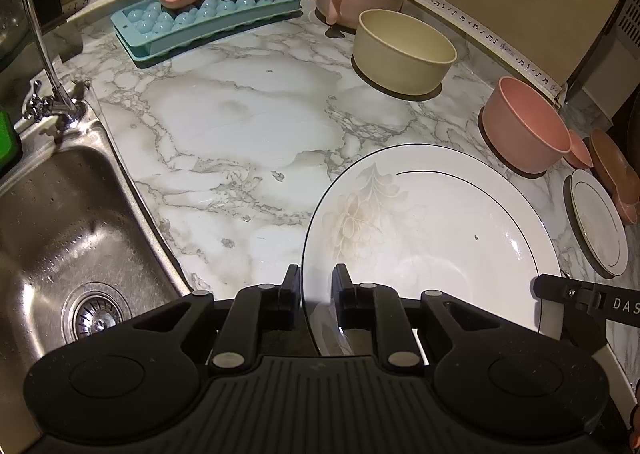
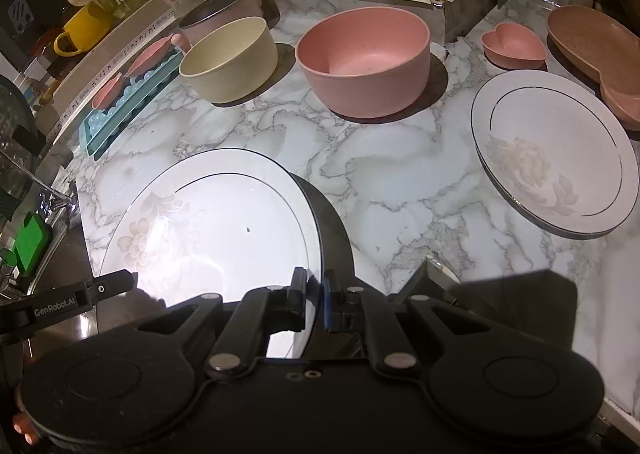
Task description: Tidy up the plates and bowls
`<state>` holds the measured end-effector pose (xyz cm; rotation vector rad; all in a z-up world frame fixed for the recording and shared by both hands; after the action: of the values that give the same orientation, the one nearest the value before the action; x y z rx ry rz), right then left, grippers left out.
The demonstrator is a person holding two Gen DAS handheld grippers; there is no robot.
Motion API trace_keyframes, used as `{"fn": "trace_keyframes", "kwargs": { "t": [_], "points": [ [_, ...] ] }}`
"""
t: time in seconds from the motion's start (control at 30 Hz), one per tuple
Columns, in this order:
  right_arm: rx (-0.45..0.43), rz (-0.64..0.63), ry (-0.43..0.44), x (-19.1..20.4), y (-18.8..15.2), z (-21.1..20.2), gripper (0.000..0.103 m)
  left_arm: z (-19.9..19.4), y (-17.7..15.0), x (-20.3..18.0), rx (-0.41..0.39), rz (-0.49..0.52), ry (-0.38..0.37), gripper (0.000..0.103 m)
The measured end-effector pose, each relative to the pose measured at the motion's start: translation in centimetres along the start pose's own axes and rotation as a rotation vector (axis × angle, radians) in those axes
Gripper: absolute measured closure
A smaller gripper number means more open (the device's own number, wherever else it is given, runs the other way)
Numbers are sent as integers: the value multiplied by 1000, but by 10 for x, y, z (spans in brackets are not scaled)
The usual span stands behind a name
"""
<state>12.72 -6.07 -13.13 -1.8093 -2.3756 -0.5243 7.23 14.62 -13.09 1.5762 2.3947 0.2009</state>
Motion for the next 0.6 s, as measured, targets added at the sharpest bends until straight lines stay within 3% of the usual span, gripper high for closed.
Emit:
{"fn": "trace_keyframes", "kwargs": {
  "t": [0.07, 0.47, 0.6],
  "points": [
    [-9, 0, -23, -1, 0, -2, 87, -4, 0, 0, -17, 8, 14, 87],
    [-79, -22, -39, 0, -3, -28, 80, -42, 0, -18, -115, 71, 6, 87],
    [-123, -25, -37, 1, -4, -43, 70, -54, 1, -32, -151, 107, -9, 86]
  ]
}}
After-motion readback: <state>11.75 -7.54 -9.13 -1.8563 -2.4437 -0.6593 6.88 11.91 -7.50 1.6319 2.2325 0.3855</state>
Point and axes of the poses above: each gripper's, at about its wrist camera, not at the fingertips, and z roughly the way its jaws point, x to its left, y to its top, the point moved 6 cm from there along z, roughly the way its jaws point, and after that the axes turned 14 degrees about x, right-handed, at the moved point
